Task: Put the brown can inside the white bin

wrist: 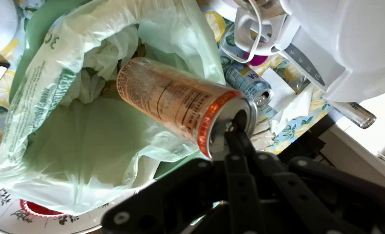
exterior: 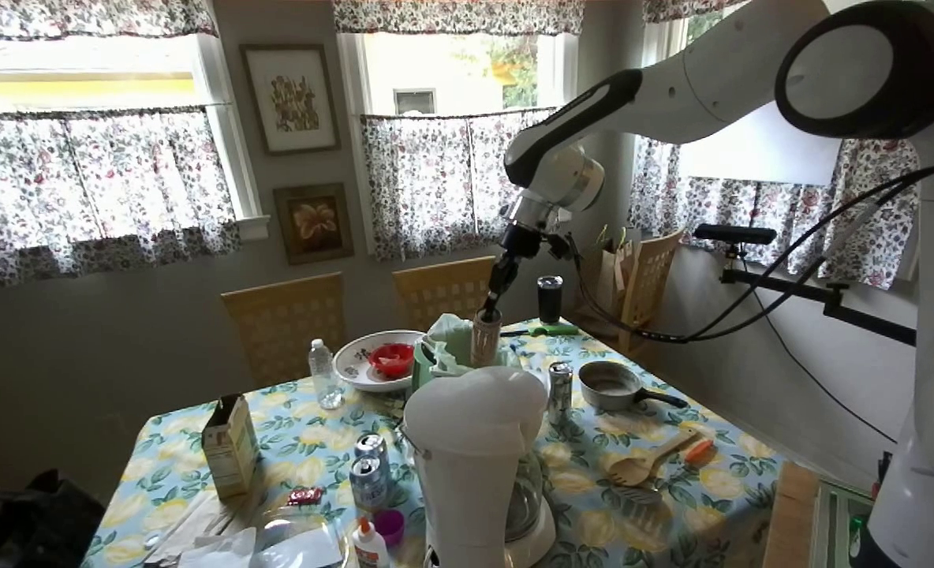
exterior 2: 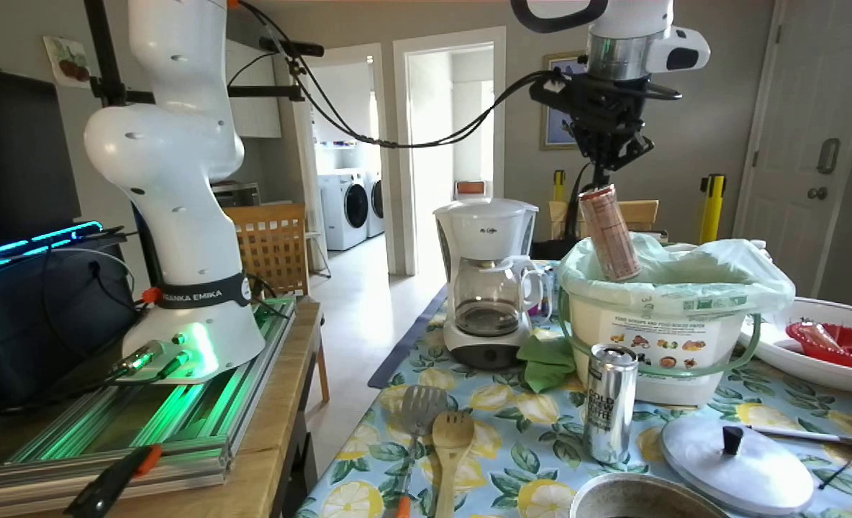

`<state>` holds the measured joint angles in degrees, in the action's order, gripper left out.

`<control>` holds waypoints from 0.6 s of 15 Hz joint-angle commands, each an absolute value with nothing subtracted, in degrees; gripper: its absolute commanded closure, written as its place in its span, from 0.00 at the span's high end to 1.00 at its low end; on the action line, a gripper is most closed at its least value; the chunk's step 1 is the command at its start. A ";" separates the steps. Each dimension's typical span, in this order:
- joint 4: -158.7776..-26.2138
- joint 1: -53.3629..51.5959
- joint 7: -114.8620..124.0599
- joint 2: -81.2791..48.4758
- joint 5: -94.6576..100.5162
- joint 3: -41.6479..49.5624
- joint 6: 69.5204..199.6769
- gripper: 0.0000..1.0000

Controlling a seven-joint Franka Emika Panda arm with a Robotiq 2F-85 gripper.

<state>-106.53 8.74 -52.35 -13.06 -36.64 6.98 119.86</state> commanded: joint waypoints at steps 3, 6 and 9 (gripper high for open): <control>-100.44 11.71 -54.27 -19.16 -37.72 4.09 115.59 0.00; -98.93 12.29 -53.74 -21.13 -37.14 3.23 114.91 0.00; -98.02 12.54 -53.28 -22.55 -36.49 2.63 115.03 0.00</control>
<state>-101.29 11.17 -52.90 -19.93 -36.64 3.90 117.17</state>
